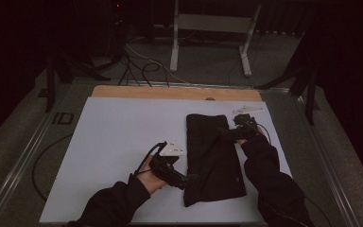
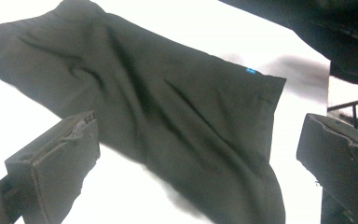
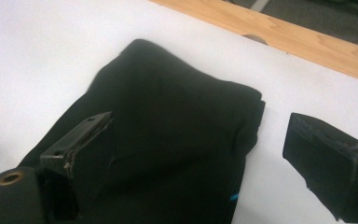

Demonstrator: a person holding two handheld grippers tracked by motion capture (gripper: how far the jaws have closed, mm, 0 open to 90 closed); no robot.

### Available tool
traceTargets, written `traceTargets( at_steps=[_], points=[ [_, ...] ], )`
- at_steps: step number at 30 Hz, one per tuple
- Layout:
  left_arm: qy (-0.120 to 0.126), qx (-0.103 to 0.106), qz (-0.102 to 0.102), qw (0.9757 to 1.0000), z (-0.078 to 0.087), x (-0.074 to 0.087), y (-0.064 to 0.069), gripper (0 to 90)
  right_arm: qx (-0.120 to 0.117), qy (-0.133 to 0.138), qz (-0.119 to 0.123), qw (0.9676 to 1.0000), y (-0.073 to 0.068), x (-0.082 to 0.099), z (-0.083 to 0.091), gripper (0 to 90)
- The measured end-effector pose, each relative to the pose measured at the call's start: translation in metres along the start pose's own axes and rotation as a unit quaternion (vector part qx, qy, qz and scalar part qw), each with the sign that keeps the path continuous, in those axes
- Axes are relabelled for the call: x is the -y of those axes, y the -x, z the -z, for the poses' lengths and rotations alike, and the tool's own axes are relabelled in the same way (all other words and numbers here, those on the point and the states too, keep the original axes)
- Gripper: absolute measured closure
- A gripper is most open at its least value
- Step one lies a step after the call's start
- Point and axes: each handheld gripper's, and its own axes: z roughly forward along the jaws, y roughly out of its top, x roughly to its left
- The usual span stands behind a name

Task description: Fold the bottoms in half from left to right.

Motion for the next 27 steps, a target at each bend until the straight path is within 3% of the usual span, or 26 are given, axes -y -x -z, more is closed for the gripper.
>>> traceTargets(
  at_steps=[3, 9, 15, 18, 19, 23, 24, 27],
  points=[
    [0.013, -0.007, -0.001, 0.9999, 0.015, 0.011, -0.009, 0.0, -0.013, 0.001, -0.001, 0.9999, -0.008, 0.008, 0.014, 11.7],
    [0.036, -0.029, 0.02, 0.9987, 0.03, 0.029, -0.022, 0.0, -0.027, 0.024, -0.012, 0.9993, -0.024, 0.023, 0.035, 13.4],
    [0.043, -0.033, 0.027, 0.9982, 0.038, 0.04, -0.029, 0.0, -0.04, 0.033, -0.013, 0.9986, -0.035, 0.035, 0.048, 14.5],
    [0.047, -0.039, 0.036, 0.9975, 0.044, 0.048, -0.033, 0.0, -0.04, 0.023, -0.003, 0.9989, -0.041, 0.042, 0.055, 14.3],
    [0.044, -0.045, 0.036, 0.9973, 0.047, 0.052, -0.034, 0.0, -0.054, 0.02, -0.017, 0.9982, -0.043, 0.05, 0.061, 14.4],
    [0.04, -0.057, 0.038, 0.9969, 0.053, 0.06, -0.035, 0.0, -0.045, 0.011, -0.027, 0.9986, -0.044, 0.06, 0.068, 12.0],
    [0.042, -0.061, 0.041, 0.9964, 0.057, 0.065, -0.037, 0.0, -0.042, -0.009, -0.033, 0.9985, -0.047, 0.067, 0.072, 10.4],
    [0.041, -0.067, 0.048, 0.9958, 0.061, 0.07, -0.039, 0.0, -0.05, -0.017, -0.04, 0.9978, -0.054, 0.076, 0.077, 9.7]
  ],
)
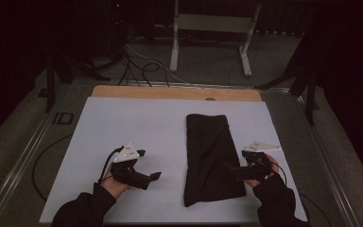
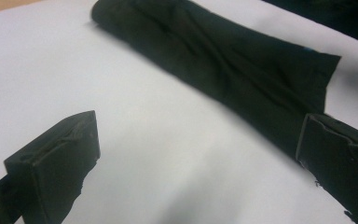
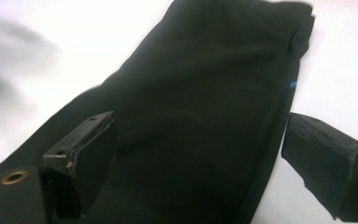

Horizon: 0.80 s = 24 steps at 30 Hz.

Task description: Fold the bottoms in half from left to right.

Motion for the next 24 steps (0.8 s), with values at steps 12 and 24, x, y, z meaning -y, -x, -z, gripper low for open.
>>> traceTargets(
  at_steps=[12, 24],
  points=[
    [0.015, -0.024, 0.022, 0.9994, 0.019, 0.02, -0.014, 0.0, 0.017, -0.043, -0.023, 0.9987, -0.01, 0.041, 0.015, 35.2],
    [0.009, -0.022, 0.013, 0.9996, 0.011, 0.022, -0.012, 0.0, 0.045, -0.095, -0.035, 0.9939, -0.009, 0.05, 0.004, 61.1]
  ],
)
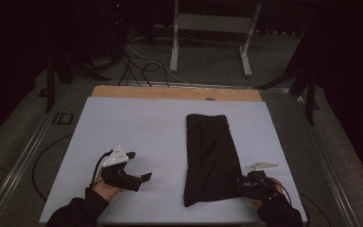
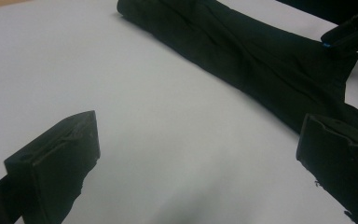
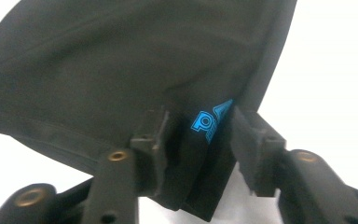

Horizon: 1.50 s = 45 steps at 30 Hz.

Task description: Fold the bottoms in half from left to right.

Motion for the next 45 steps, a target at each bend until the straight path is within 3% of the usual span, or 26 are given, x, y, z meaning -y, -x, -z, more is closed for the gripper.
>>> traceTargets(
  at_steps=[3, 4, 6, 11, 18, 30, 36, 40, 45],
  points=[
    [0.0, 0.0, 0.0, 1.0, 0.0, 0.0, 0.0, 0.0, 0.003, -0.007, 0.0, 1.0, -0.001, 0.0, -0.001, 64.3],
    [0.003, 0.0, 0.001, 1.0, 0.0, 0.0, -0.001, 0.0, -0.006, -0.006, -0.006, 0.9999, 0.0, 0.0, 0.0, 80.8],
    [0.005, 0.0, 0.003, 1.0, 0.0, 0.0, -0.001, 0.0, -0.008, 0.005, -0.01, 0.9999, 0.001, -0.001, 0.005, 87.5],
    [0.001, -0.001, 0.006, 1.0, -0.001, 0.001, -0.002, 0.0, -0.007, 0.026, -0.01, 0.9996, 0.0, 0.0, 0.017, 88.4],
    [-0.003, 0.002, 0.003, 1.0, -0.003, 0.002, -0.002, 0.0, 0.003, 0.029, -0.016, 0.9994, 0.004, 0.008, 0.024, 88.1],
    [-0.009, 0.011, 0.0, 0.9999, -0.008, 0.003, 0.0, 0.0, 0.02, 0.002, -0.036, 0.9991, 0.015, 0.015, 0.015, 85.9],
    [-0.01, 0.013, 0.0, 0.9999, -0.008, 0.003, 0.0, 0.0, 0.028, -0.017, -0.024, 0.9992, 0.013, 0.016, 0.009, 74.2],
    [-0.011, 0.013, 0.001, 0.9999, -0.008, 0.004, -0.001, 0.0, 0.045, -0.004, -0.009, 0.9989, 0.013, 0.014, 0.009, 51.3],
    [-0.01, 0.013, 0.002, 0.9999, -0.008, 0.004, -0.001, 0.0, 0.033, 0.028, 0.002, 0.9991, 0.014, 0.009, 0.008, 26.0]
  ],
)
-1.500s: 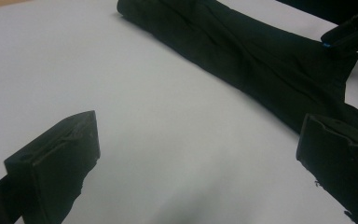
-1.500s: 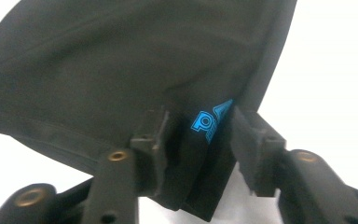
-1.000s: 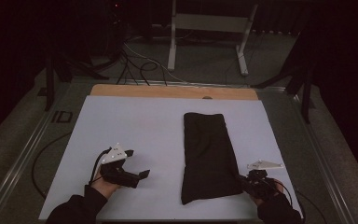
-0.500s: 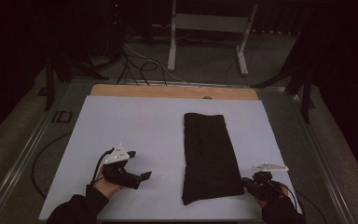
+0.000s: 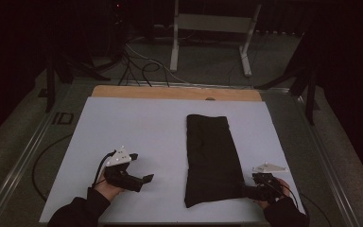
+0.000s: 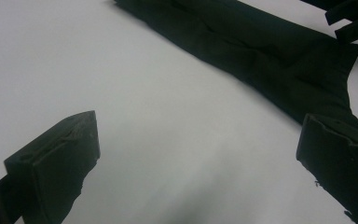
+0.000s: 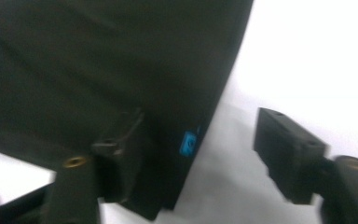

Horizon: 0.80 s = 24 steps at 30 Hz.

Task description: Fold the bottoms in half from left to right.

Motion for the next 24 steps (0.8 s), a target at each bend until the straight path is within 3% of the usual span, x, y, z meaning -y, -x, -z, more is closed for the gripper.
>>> traceTargets(
  at_steps=[3, 6, 9, 12, 14, 18, 24],
  points=[
    [0.0, 0.002, 0.0, 1.0, 0.0, 0.0, 0.0, 0.0, -0.023, 0.014, 0.008, 0.9996, 0.0, -0.004, 0.0, 11.1],
    [-0.002, 0.002, -0.001, 1.0, 0.001, 0.001, -0.001, 0.0, -0.023, 0.032, 0.013, 0.9992, -0.001, -0.007, 0.002, 10.9],
    [-0.001, 0.001, 0.0, 1.0, 0.001, 0.001, -0.001, 0.0, -0.028, 0.046, 0.052, 0.9972, -0.002, -0.01, 0.0, 14.6],
    [0.0, 0.0, 0.0, 1.0, 0.002, 0.001, -0.001, 0.0, -0.04, 0.06, 0.07, 0.995, -0.003, -0.011, -0.004, 14.3],
    [-0.001, 0.001, 0.002, 1.0, 0.002, 0.002, -0.002, 0.0, -0.029, 0.089, 0.103, 0.9902, -0.007, -0.014, -0.005, 11.3],
    [-0.002, 0.001, 0.004, 1.0, 0.001, 0.002, -0.002, 0.0, -0.04, 0.108, 0.119, 0.9861, -0.009, -0.019, -0.005, 10.3],
    [-0.005, 0.002, 0.006, 1.0, 0.0, 0.003, -0.001, 0.0, -0.055, 0.11, 0.124, 0.9846, -0.009, -0.027, -0.006, 10.6]
  ],
)
